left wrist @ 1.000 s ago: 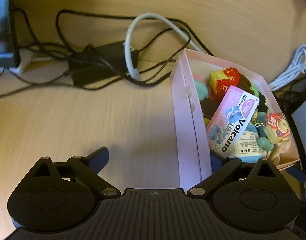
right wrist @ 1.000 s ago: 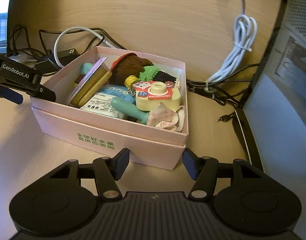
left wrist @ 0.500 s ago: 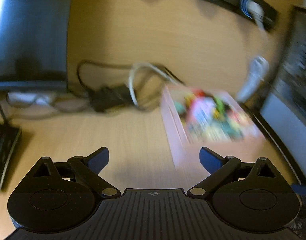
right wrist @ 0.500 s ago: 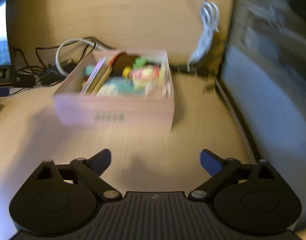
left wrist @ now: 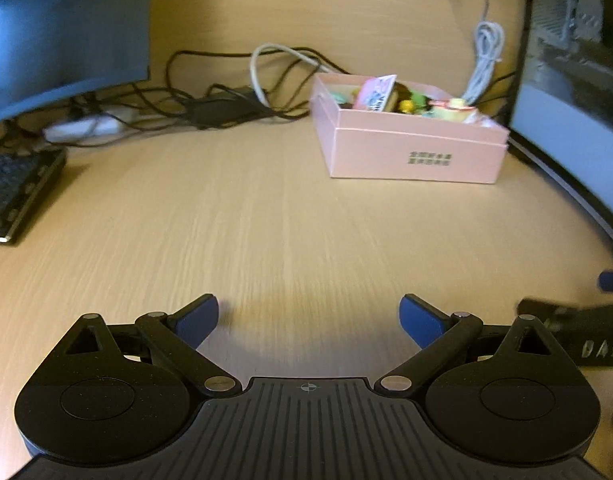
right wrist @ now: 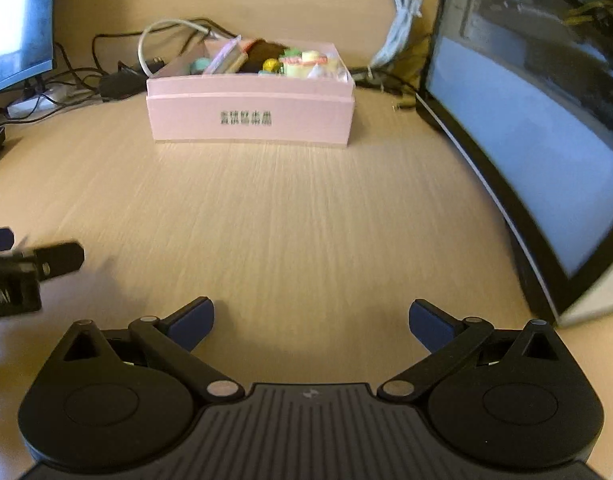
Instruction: Organize objects
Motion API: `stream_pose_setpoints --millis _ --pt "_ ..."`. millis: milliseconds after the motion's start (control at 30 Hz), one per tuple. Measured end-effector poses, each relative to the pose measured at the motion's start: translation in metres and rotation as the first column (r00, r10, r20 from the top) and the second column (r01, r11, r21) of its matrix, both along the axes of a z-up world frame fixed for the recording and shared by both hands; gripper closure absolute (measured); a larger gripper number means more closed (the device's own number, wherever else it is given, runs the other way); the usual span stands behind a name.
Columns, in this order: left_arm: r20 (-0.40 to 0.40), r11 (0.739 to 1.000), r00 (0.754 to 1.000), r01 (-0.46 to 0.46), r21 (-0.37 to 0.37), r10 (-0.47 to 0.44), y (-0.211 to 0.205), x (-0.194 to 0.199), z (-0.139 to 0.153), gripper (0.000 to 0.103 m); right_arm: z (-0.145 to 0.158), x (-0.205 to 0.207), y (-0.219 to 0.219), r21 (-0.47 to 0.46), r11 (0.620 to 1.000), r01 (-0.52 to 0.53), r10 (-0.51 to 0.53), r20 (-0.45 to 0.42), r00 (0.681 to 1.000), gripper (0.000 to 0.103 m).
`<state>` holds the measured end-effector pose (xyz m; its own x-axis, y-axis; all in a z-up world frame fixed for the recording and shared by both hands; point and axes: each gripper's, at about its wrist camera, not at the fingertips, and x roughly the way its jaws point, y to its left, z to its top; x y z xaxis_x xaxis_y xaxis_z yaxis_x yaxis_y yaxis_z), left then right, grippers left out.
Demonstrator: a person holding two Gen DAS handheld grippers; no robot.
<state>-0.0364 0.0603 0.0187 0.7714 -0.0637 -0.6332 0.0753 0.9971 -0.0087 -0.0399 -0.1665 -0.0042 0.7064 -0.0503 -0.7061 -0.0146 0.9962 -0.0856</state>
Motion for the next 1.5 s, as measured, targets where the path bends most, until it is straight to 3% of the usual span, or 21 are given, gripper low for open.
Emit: stream_pose_setpoints --millis 67,133,433,1500 --pt "-0.001 0.998 0.999 -0.039 0.040 0.039 -0.005 0.002 -0.003 0.003 -0.001 0.011 -0.006 0.036 0.999 -0.014 0.014 0.001 1.000 0.000" --pt "-0.011 0.997 0.998 -0.065 0.028 0.065 -0.008 0.007 -0.004 0.003 -0.003 0.021 -0.015 0.101 0.995 -0.006 0.007 -0.009 1.000 0.000" --pt "0.000 0.997 0.997 -0.071 0.023 0.071 -0.028 0.039 -0.008 0.002 -0.012 0.043 -0.019 0.095 0.993 -0.071 0.063 0.093 0.994 0.000" --pt "-0.001 0.997 0.997 -0.071 0.022 0.071 -0.029 0.042 -0.008 0.002 -0.012 0.057 -0.023 0.095 0.993 -0.063 0.054 0.090 0.994 0.000"
